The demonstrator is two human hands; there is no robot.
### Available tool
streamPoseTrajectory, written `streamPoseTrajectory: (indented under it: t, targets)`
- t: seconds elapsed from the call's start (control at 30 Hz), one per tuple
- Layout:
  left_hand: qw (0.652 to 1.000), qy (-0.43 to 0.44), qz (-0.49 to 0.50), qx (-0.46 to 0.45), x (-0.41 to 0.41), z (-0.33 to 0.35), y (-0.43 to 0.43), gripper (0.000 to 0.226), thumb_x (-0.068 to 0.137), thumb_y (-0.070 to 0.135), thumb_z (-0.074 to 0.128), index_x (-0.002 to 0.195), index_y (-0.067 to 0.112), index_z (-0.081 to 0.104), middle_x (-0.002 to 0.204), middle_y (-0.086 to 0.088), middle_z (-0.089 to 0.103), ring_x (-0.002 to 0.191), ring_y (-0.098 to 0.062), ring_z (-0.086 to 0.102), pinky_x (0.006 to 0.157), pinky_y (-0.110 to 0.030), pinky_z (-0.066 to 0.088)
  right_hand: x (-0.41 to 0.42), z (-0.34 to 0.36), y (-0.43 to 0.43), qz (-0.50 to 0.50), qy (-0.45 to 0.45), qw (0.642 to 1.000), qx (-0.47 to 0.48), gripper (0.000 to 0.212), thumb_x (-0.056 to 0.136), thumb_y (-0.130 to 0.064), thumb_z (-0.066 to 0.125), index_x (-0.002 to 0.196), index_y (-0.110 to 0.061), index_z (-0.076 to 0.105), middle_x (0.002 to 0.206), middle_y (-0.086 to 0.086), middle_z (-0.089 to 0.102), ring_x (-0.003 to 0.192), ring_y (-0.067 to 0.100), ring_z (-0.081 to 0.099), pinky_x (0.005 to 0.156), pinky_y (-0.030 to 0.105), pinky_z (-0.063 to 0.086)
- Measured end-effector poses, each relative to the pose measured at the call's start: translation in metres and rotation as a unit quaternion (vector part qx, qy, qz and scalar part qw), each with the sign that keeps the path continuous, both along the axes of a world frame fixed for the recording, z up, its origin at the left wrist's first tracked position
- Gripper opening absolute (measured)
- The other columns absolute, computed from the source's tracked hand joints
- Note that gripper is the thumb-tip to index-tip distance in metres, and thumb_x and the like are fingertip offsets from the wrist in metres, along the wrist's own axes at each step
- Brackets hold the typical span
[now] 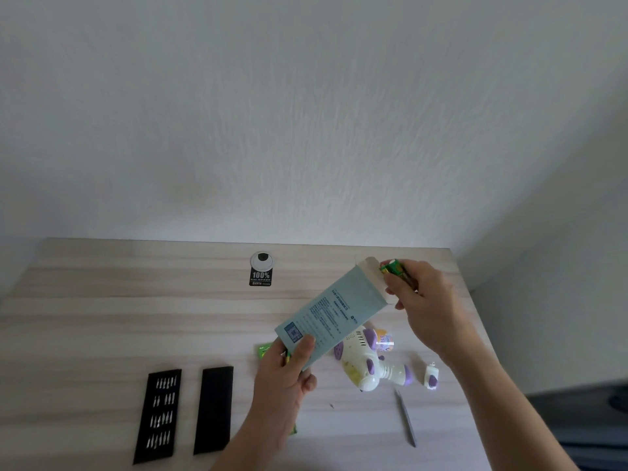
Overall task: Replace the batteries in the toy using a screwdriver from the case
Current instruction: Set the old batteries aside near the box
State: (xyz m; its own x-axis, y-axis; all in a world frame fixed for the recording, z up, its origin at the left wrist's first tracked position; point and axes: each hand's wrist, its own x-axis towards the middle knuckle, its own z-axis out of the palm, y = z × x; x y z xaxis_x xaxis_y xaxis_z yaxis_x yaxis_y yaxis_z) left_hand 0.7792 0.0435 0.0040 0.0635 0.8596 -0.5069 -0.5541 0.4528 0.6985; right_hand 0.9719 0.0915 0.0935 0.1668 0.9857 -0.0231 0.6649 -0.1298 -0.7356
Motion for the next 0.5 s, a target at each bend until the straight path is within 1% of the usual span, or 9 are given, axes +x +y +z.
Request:
streamPoseTrajectory:
  t: [0.03,0.1,0.17,0.23,0.37,0.43,0.5]
  targets:
    - [1.0,0.009,-0.002,0.005,0.0,0.001,0.0,0.036,0.073,0.022,0.068,0.104,0.005,0.064,0.075,-0.003,0.064,0.047,-0.008,0.033,0.042,-0.02,0.035,0.0,-0.002,0.001,-0.003,-0.023,1.0,0.009,0.021,0.099,-0.018,0.054,0.093,-0.002,0.065,0.084,0.011,0.062,0.073,0.024,0.056,0.067,0.028,0.048]
    - [1.0,0.022,-0.006,0.015,0.001,0.003,-0.001,0.035,0.072,0.022,0.069,0.103,0.006,0.065,0.077,-0.003,0.067,0.048,-0.007,0.041,0.044,-0.02,0.036,-0.004,-0.002,0.001,-0.007,-0.05,0.999,0.021,0.02,0.099,-0.019,0.055,0.089,-0.005,0.065,0.082,0.008,0.061,0.075,0.022,0.053,0.061,0.019,0.037]
    - [1.0,0.023,-0.003,0.017,0.001,0.005,-0.001,0.034,0.072,0.02,0.069,0.103,0.006,0.065,0.079,-0.004,0.068,0.053,-0.005,0.051,0.046,-0.022,0.037,-0.009,-0.002,0.001,-0.007,-0.078,0.997,0.025,0.018,0.099,-0.022,0.055,0.088,-0.012,0.066,0.079,0.002,0.061,0.074,0.017,0.052,0.058,0.02,0.033]
    - [1.0,0.019,0.001,0.014,0.0,0.007,-0.001,0.033,0.072,0.019,0.068,0.102,0.006,0.065,0.079,-0.003,0.068,0.059,-0.006,0.056,0.047,-0.023,0.037,-0.012,-0.003,0.001,-0.006,-0.099,0.995,0.029,0.019,0.099,-0.025,0.053,0.086,-0.017,0.064,0.075,-0.002,0.059,0.072,0.016,0.05,0.057,0.023,0.03]
    - [1.0,0.011,0.006,0.007,-0.003,0.006,-0.001,0.032,0.072,0.018,0.068,0.102,0.007,0.065,0.079,-0.003,0.069,0.061,-0.007,0.057,0.047,-0.022,0.039,-0.014,0.0,0.001,0.013,-0.106,0.994,0.028,0.024,0.1,-0.027,0.052,0.084,-0.013,0.063,0.07,-0.001,0.06,0.064,0.012,0.048,0.053,0.021,0.032]
    - [1.0,0.007,0.005,0.005,-0.004,0.006,-0.001,0.032,0.073,0.018,0.067,0.103,0.006,0.064,0.079,-0.003,0.07,0.062,-0.007,0.058,0.047,-0.022,0.039,-0.014,0.003,0.0,0.027,-0.102,0.994,0.028,0.028,0.101,-0.029,0.052,0.083,-0.011,0.062,0.068,0.002,0.06,0.056,0.012,0.042,0.053,0.022,0.034]
    - [1.0,-0.004,-0.001,0.008,-0.003,0.006,-0.001,0.032,0.073,0.017,0.066,0.103,0.006,0.063,0.077,-0.002,0.07,0.06,-0.007,0.057,0.047,-0.022,0.039,-0.016,0.005,-0.001,0.038,-0.084,0.996,0.017,0.029,0.101,-0.031,0.051,0.084,-0.011,0.062,0.069,0.004,0.06,0.053,0.011,0.039,0.053,0.02,0.034]
